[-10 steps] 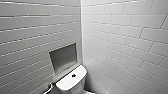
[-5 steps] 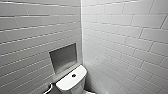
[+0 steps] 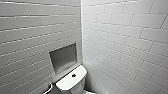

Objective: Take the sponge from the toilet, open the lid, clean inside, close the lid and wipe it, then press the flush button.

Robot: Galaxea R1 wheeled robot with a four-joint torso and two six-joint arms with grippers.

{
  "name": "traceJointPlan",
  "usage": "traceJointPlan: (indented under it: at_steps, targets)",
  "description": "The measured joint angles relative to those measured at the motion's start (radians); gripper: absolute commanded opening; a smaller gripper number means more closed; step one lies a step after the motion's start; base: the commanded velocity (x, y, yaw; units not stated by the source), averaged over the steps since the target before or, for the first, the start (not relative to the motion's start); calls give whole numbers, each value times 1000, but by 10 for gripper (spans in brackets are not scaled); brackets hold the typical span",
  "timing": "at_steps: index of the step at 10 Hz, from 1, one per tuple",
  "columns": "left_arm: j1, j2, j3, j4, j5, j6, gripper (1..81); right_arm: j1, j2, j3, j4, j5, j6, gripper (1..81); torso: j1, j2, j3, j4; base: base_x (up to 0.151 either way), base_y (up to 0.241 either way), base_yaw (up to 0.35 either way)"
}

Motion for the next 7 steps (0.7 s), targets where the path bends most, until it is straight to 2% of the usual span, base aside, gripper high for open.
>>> traceJointPlan:
  at_steps: [2,7]
  targets:
    - [-93,-29,60,1,22,-1,811,0,0,1,-1,0,0,10,0,0,0,0,0,0,0]
    - [-311,-53,126,1,109,-74,811,0,-4,3,-1,0,-1,10,1,0,0,0,0,0,0]
